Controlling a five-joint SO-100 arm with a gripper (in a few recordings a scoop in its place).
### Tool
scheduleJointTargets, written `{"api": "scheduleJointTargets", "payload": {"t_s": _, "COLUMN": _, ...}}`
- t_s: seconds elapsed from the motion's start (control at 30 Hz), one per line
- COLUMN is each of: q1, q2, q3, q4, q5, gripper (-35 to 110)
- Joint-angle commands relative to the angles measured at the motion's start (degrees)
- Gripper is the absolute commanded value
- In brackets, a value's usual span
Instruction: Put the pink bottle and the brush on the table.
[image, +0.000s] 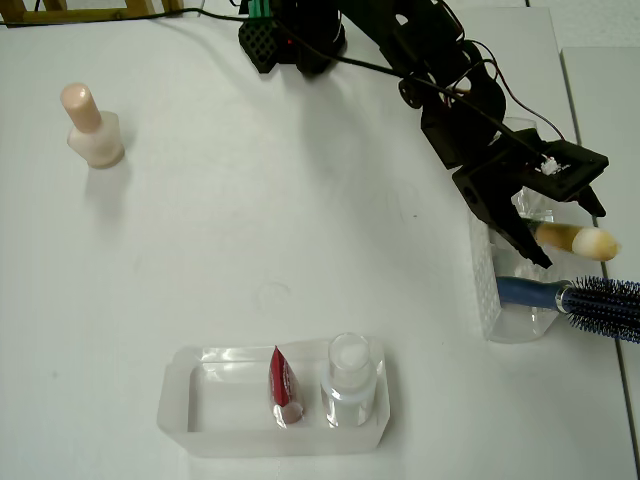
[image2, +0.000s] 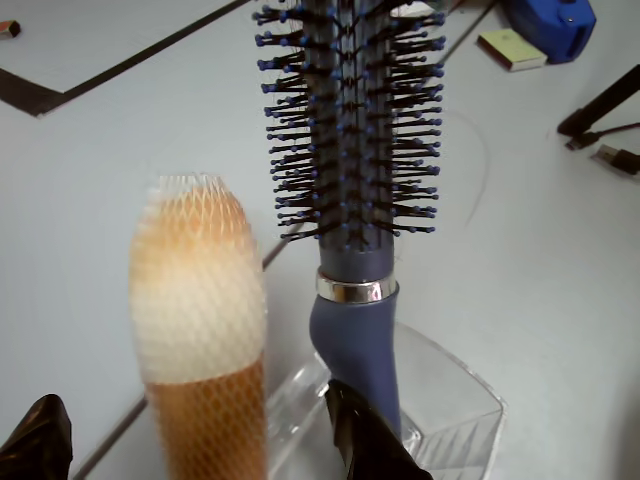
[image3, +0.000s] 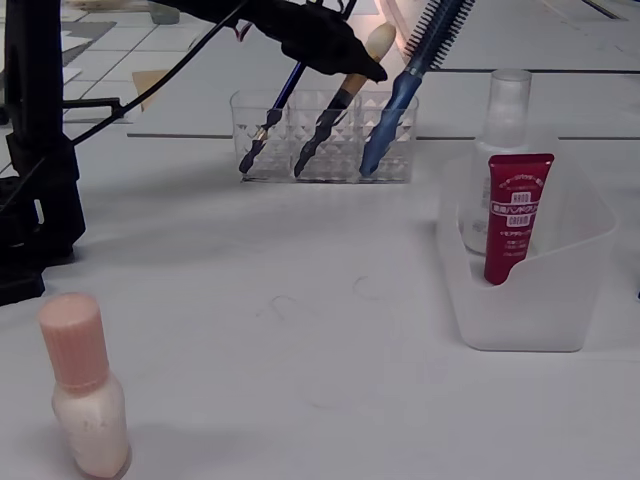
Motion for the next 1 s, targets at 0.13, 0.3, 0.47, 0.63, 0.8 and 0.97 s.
{"api": "scheduleJointTargets", "payload": {"t_s": 0.13, "q1": -1.41, "q2": -0.26, "q3": -2.2, "q4": -0.26, "q5": -0.35, "gripper": 34}}
{"api": "scheduleJointTargets", "payload": {"t_s": 0.3, "q1": -1.41, "q2": -0.97, "q3": -2.46, "q4": -0.44, "q5": -0.35, "gripper": 30}}
{"api": "scheduleJointTargets", "payload": {"t_s": 0.47, "q1": -1.41, "q2": -2.11, "q3": -2.9, "q4": -0.7, "q5": -0.44, "gripper": 26}}
{"api": "scheduleJointTargets", "payload": {"t_s": 0.63, "q1": -1.41, "q2": -3.34, "q3": -4.22, "q4": -0.7, "q5": -0.44, "gripper": 20}}
{"api": "scheduleJointTargets", "payload": {"t_s": 0.8, "q1": -1.67, "q2": -3.87, "q3": -5.19, "q4": -0.7, "q5": -0.44, "gripper": 17}}
{"api": "scheduleJointTargets", "payload": {"t_s": 0.97, "q1": -2.55, "q2": -4.04, "q3": -6.24, "q4": -0.79, "q5": -0.44, "gripper": 14}}
